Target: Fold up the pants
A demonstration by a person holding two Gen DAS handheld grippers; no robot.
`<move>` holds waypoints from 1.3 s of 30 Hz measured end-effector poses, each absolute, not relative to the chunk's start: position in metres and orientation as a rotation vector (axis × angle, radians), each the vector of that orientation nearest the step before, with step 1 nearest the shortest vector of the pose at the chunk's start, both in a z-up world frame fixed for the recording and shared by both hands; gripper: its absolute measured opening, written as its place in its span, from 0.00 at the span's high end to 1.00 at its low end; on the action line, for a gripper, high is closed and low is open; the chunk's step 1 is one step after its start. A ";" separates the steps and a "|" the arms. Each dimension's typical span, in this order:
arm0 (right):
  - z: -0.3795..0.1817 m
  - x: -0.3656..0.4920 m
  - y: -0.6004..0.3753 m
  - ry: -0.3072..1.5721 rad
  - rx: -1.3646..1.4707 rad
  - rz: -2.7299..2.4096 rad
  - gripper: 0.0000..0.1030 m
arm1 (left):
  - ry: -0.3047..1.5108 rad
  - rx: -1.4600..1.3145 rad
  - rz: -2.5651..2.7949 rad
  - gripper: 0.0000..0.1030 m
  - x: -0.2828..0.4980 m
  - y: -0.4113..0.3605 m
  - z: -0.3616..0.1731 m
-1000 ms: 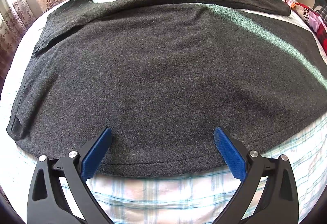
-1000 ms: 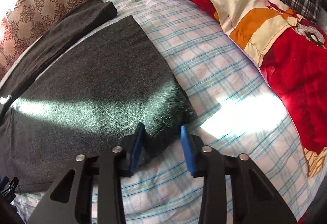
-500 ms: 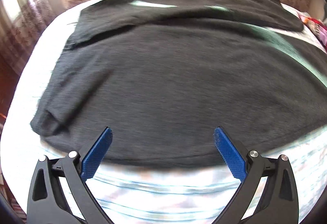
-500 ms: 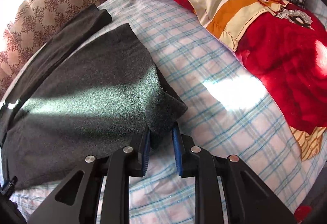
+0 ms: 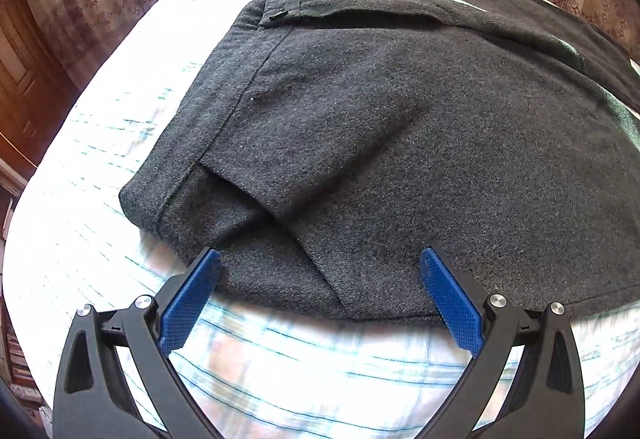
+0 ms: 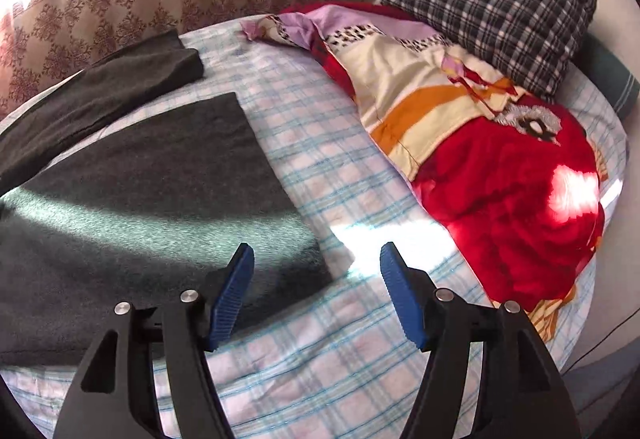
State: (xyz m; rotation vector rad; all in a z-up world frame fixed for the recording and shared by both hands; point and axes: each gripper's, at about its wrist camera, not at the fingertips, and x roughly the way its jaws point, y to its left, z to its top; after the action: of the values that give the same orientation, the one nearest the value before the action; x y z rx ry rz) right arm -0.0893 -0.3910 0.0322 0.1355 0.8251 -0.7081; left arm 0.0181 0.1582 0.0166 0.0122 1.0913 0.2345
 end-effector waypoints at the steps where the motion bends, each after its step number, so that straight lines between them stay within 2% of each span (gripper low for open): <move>1: 0.032 -0.083 -0.383 0.827 0.125 -0.681 0.36 | 1.092 0.013 0.230 0.02 0.017 0.159 0.016; 10: 0.013 -0.019 -0.310 0.893 0.054 -0.445 0.36 | 1.086 0.026 0.237 0.02 0.014 0.159 0.027; 17: 0.001 0.035 -0.277 0.926 0.015 -0.364 0.36 | 1.015 0.024 0.152 0.02 0.055 0.134 0.051; 24: -0.017 0.082 -0.301 0.977 0.070 -0.382 0.36 | 1.035 0.089 0.097 0.02 0.122 0.103 0.027; 26: -0.020 0.091 -0.314 0.969 0.109 -0.382 0.25 | 1.052 0.096 0.105 0.02 0.134 0.102 0.014; 28: -0.022 0.097 -0.322 0.966 0.120 -0.376 0.21 | 1.049 0.077 0.106 0.02 0.138 0.103 0.011; 32: -0.013 0.105 -0.332 0.976 0.154 -0.352 0.24 | 1.061 0.069 0.110 0.02 0.147 0.103 0.019; 39: 0.016 0.125 -0.384 0.910 0.241 -0.406 0.26 | 0.981 0.096 0.059 0.02 0.186 0.081 0.048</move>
State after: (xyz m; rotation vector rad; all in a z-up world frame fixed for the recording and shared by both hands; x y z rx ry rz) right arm 0.1248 -0.3839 0.0155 0.2411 0.9099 -0.4056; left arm 0.1861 0.0808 0.0482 0.0963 0.9812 0.0593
